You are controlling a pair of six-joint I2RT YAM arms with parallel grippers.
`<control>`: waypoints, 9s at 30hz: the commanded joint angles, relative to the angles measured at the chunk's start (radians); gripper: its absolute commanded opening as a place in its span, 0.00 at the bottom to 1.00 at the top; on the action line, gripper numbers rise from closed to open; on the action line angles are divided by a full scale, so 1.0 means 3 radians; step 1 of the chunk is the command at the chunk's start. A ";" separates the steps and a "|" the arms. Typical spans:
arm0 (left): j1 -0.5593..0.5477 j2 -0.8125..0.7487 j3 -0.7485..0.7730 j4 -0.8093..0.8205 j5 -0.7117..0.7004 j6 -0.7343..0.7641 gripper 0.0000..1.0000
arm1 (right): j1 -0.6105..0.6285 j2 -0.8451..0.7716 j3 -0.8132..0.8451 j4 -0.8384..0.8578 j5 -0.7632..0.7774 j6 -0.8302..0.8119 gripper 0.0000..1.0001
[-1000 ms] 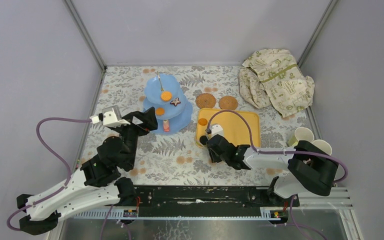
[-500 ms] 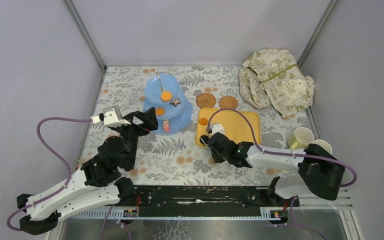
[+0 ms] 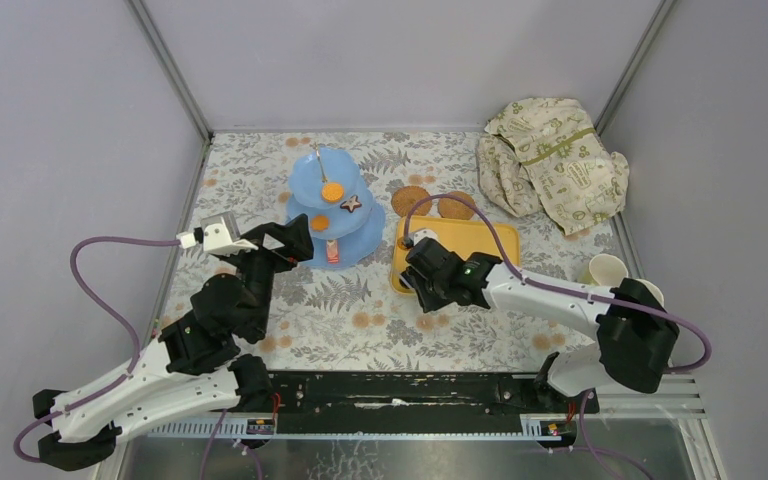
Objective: Serve the afternoon tea
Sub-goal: Pick up the desert from the tray, then place the desert on the desert table.
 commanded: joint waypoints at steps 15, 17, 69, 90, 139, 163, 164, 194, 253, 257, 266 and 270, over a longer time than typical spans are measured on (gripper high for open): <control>0.0014 -0.0053 0.0009 0.0200 -0.0050 0.0034 1.00 | -0.0469 0.0405 0.0426 -0.0562 -0.0840 -0.0189 0.37; 0.0014 -0.0069 0.0002 0.0199 -0.0050 0.0038 1.00 | -0.0498 0.0441 0.0436 -0.0564 -0.0873 -0.0194 0.37; 0.0017 -0.0110 -0.0045 0.0269 0.0001 0.0106 1.00 | -0.0798 0.0790 0.0726 -0.0909 -0.1256 -0.0312 0.37; 0.0014 -0.0165 -0.0069 0.0258 0.0051 0.0106 1.00 | -0.0832 0.1110 0.0925 -0.0963 -0.1191 -0.0333 0.38; 0.0014 -0.0269 -0.0203 0.0272 -0.0384 0.0025 1.00 | -0.0847 0.0694 0.0833 -0.0908 -0.1037 -0.0288 0.16; 0.0012 -0.0273 -0.0202 0.0239 -0.0440 -0.0016 1.00 | -0.0848 0.0744 0.2289 -0.1291 -0.0730 -0.0292 0.16; 0.0014 -0.0282 -0.0206 0.0233 -0.0441 -0.0022 1.00 | -0.0848 0.0779 0.2371 -0.1306 -0.0721 -0.0297 0.16; 0.0016 -0.0290 -0.0207 0.0174 -0.0392 -0.0089 1.00 | -0.0808 0.2351 0.5023 -0.1810 -0.0952 -0.0164 0.15; 0.0012 -0.0291 -0.0231 0.0201 -0.0404 -0.0083 1.00 | -0.0664 0.2580 0.5237 -0.1685 -0.1022 -0.0057 0.37; 0.0015 -0.0278 -0.0228 0.0213 -0.0404 -0.0079 1.00 | -0.0664 0.2439 0.5069 -0.1504 -0.1006 -0.0064 0.36; 0.0014 -0.0240 -0.0238 0.0246 -0.0409 -0.0049 1.00 | -0.0667 0.2353 0.5069 -0.1404 -0.0948 -0.0112 0.36; 0.0014 -0.0205 -0.0233 0.0270 -0.0412 -0.0033 1.00 | -0.0666 0.2326 0.5053 -0.1407 -0.0914 -0.0137 0.36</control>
